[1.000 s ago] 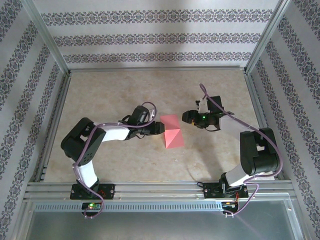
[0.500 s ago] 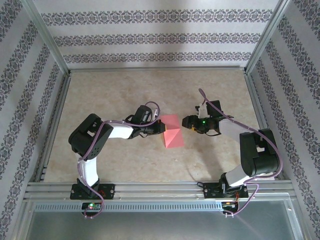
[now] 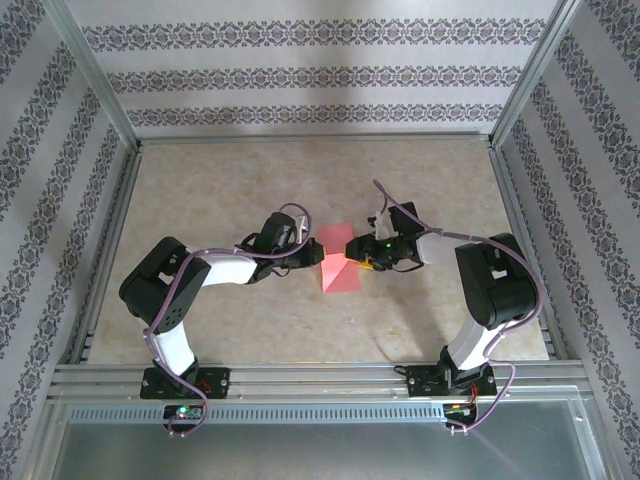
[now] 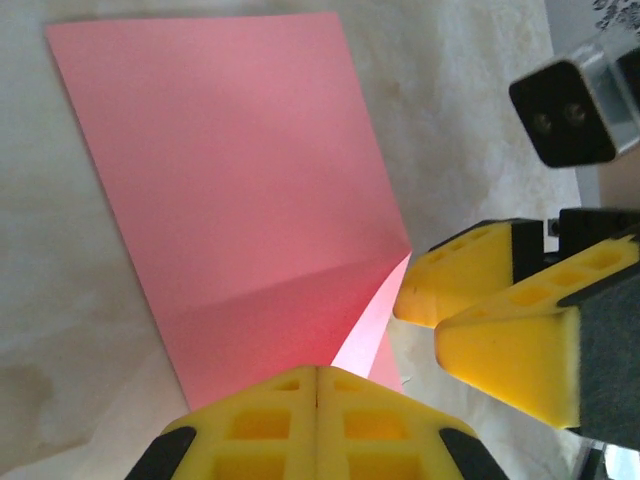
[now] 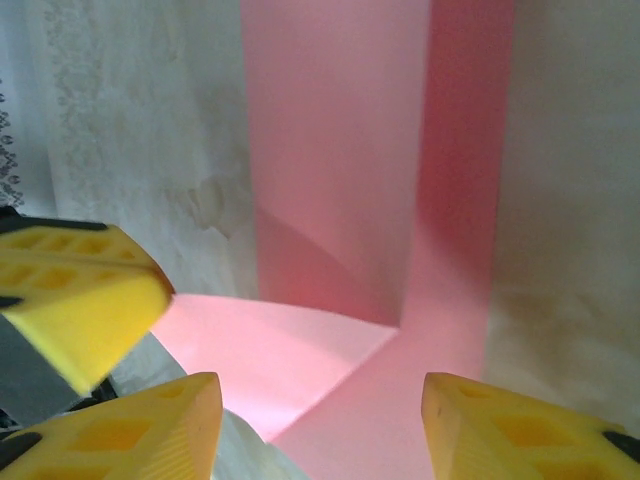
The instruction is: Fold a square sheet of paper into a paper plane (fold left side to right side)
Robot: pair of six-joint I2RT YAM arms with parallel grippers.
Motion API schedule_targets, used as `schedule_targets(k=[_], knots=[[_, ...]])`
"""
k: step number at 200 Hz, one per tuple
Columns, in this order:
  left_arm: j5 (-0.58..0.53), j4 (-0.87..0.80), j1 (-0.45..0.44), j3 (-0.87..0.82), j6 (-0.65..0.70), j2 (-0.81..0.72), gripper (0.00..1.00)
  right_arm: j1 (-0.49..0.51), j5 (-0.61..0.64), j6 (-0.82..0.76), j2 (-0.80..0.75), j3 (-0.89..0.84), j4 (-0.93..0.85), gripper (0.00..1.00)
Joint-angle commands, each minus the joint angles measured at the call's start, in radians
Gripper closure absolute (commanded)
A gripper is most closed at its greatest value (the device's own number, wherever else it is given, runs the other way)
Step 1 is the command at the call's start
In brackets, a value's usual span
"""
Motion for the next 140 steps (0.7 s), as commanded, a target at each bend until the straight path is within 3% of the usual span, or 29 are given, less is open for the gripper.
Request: schedule_targets(k=[1, 76, 140], knots=[[-0.023, 0.048, -0.006, -0.01, -0.003, -0.016, 1.0, 0.018, -0.037, 0.029, 0.036, 0.037, 0.058, 0.46], [-0.046, 0.01, -0.006, 0.003, 0.006, -0.007, 1.0, 0.06, -0.087, 0.044, 0.122, 0.061, 0.126, 0.47], [-0.148, -0.021, 0.008, -0.036, 0.008, -0.107, 0.48, 0.06, -0.069, 0.054, 0.109, 0.058, 0.18, 0.78]])
